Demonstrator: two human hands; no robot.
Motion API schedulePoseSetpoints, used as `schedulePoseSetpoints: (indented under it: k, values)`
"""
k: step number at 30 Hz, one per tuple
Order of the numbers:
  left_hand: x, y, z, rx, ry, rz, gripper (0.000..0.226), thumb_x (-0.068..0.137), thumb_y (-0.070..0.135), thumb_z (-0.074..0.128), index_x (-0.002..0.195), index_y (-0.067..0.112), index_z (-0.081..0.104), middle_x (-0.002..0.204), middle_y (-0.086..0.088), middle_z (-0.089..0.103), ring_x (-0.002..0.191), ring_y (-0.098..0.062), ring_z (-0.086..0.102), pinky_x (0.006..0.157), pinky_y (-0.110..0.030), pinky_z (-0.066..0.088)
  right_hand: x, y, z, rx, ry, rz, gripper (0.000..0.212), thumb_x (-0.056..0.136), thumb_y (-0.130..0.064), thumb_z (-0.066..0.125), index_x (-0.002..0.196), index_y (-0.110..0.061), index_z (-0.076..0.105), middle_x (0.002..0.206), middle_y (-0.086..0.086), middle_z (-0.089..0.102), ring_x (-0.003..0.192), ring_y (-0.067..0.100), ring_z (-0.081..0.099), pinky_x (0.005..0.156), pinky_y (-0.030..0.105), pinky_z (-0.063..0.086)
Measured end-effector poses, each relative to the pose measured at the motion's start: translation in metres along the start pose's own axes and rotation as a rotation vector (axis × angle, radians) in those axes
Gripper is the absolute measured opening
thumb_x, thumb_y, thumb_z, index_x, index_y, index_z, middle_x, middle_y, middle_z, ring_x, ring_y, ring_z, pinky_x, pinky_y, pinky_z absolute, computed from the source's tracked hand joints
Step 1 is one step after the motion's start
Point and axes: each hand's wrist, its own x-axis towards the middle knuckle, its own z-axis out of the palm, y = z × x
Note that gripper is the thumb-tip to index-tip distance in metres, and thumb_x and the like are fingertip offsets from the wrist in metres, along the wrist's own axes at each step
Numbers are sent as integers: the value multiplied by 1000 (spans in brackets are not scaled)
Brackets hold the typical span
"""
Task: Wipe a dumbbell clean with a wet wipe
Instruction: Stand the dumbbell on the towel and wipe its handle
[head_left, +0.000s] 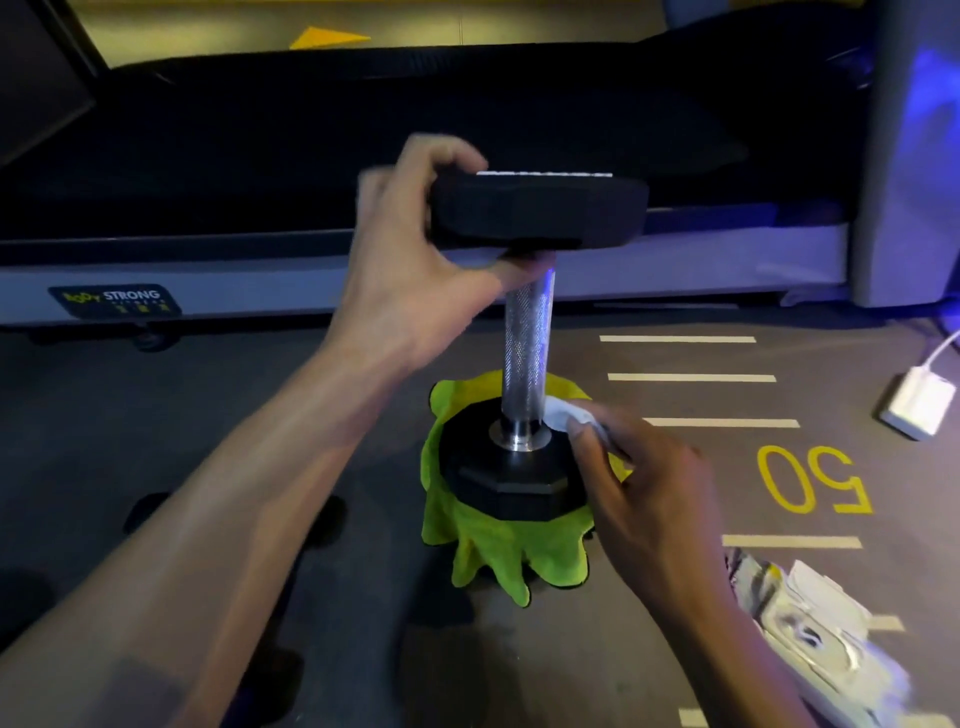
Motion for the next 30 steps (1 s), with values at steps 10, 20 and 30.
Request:
schedulePoseSetpoints:
  k: [10, 20, 30]
  values:
    - [7, 14, -19, 112, -267, 179, 38, 94, 47, 59, 127, 28, 63, 110, 19, 54, 116, -17, 57, 103, -36, 46, 13, -6, -10, -113, 45, -67, 13, 98, -15, 66, 99, -23, 75, 73, -16, 63, 74, 0, 56, 65, 4, 36]
    - [-1, 12, -15, 4, -211, 230, 36, 98, 43, 51, 127, 30, 67, 107, 18, 56, 118, -18, 56, 105, -32, 43, 5, -28, -15, -161, -273, -162, 16, 95, -15, 67, 95, -28, 75, 89, -18, 68, 81, -3, 60, 72, 11, 44]
    - [-3, 16, -15, -25, -218, 211, 37, 94, 45, 52, 124, 33, 69, 106, 19, 58, 117, -15, 56, 102, -30, 44, 10, -94, 33, -519, -312, -214, 19, 85, -3, 61, 78, -20, 63, 83, 1, 55, 87, 25, 57, 62, 31, 33]
